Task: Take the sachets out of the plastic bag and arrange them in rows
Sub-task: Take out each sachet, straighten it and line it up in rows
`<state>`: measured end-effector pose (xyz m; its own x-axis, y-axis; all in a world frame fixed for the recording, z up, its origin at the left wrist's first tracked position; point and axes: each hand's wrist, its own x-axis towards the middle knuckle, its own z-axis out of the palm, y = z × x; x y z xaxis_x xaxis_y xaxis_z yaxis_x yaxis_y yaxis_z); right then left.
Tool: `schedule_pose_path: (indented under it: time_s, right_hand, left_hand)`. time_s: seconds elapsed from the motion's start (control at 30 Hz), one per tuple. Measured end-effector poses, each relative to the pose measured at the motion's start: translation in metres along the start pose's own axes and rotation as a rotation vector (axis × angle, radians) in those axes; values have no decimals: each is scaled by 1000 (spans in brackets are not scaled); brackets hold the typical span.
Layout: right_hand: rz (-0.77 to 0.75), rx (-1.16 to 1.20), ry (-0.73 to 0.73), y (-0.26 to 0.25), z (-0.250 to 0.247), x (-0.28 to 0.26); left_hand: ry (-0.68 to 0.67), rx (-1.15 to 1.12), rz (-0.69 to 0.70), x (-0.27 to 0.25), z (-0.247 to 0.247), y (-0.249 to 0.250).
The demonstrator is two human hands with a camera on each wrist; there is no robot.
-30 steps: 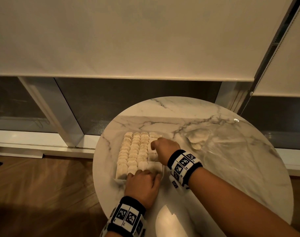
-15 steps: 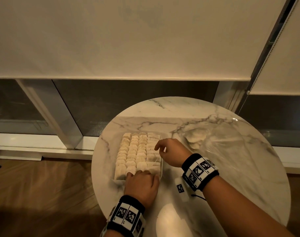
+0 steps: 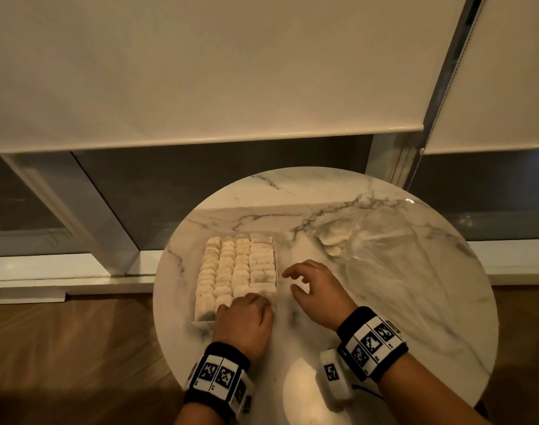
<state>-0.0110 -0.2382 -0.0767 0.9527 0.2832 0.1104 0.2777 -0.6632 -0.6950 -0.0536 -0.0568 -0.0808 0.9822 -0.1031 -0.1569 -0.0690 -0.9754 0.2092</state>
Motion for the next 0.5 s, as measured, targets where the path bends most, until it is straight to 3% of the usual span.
schedule_pose_path:
  time_s: [0.2, 0.37, 0.5]
  right_hand:
    - [59, 59, 41, 6, -32, -19]
    - [117, 55, 86, 15, -82, -48]
    - [188, -36, 251, 31, -129, -76]
  left_hand:
    - [-30, -54, -2, 4, -6, 1]
    - [140, -151, 67, 2, -19, 18]
    - [310, -260, 222, 3, -28, 46]
